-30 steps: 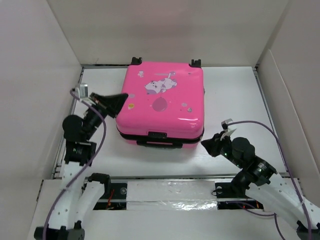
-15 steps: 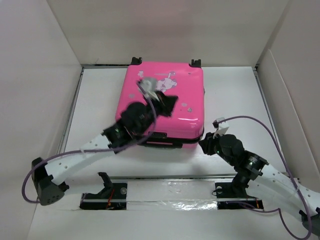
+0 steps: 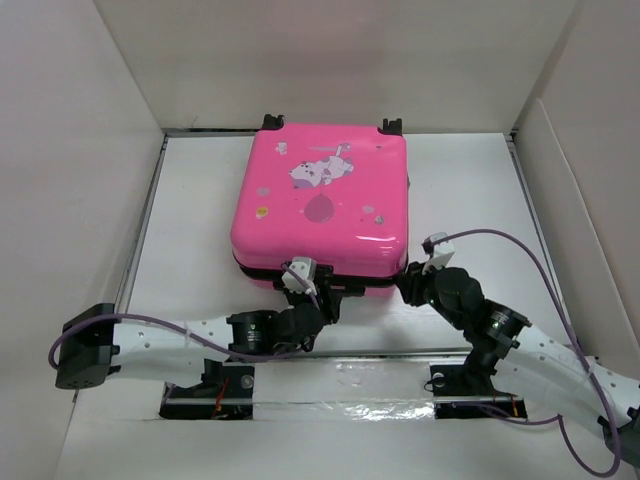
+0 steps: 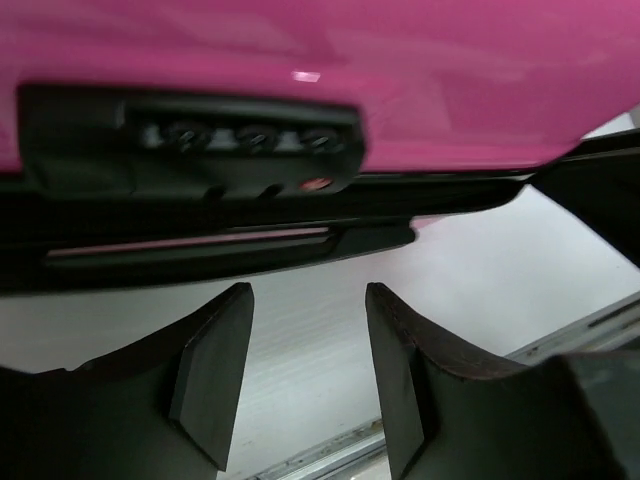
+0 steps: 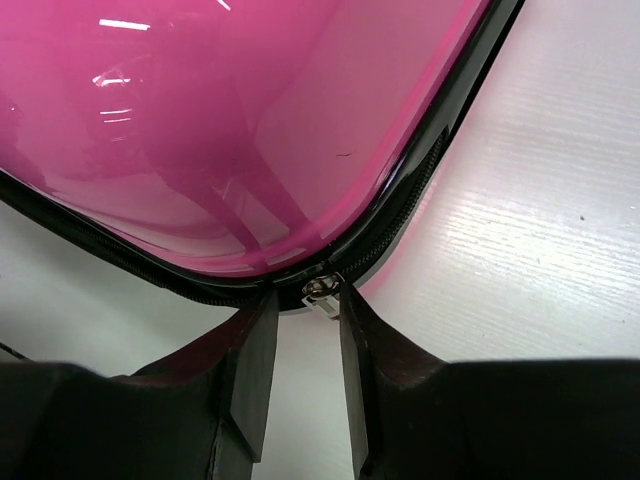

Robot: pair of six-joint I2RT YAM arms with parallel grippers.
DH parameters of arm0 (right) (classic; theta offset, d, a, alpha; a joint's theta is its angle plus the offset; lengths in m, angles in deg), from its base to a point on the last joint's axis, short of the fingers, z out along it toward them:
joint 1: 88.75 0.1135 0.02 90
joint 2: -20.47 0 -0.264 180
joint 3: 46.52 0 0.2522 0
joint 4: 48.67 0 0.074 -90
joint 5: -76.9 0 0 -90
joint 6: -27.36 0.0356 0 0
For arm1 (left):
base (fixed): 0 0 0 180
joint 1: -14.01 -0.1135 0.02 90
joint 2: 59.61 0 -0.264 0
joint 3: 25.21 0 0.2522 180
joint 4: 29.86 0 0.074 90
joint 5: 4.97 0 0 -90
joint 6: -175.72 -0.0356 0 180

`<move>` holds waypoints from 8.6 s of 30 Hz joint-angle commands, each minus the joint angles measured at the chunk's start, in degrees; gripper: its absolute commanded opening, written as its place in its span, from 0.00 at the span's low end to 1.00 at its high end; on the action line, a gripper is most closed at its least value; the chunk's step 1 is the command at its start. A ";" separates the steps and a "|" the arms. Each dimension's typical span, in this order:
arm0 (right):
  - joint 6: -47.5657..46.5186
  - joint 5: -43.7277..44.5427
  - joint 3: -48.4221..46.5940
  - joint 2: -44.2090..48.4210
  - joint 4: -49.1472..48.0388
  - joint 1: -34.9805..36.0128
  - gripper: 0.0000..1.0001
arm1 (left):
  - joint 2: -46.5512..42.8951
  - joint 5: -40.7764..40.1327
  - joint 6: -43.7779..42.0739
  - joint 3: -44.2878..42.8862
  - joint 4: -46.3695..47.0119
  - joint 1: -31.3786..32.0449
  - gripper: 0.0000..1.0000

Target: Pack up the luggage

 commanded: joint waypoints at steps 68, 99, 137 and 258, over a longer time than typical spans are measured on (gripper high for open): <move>2.17 5.15 -3.42 -16.75 -24.12 19.72 0.00 | -17.56 14.81 -8.00 -6.61 4.66 -35.44 0.41; -1.70 -18.31 -12.80 -35.07 -28.94 -34.34 0.36 | 29.30 55.70 5.10 -18.93 17.53 -88.12 0.47; -10.22 -48.74 -57.01 -68.42 -17.71 -42.24 0.61 | -18.84 46.72 4.29 20.61 17.80 -61.84 0.44; 1.64 -10.94 -9.83 -39.34 -45.30 32.81 0.00 | 20.02 48.02 4.65 -18.21 21.15 -68.60 0.94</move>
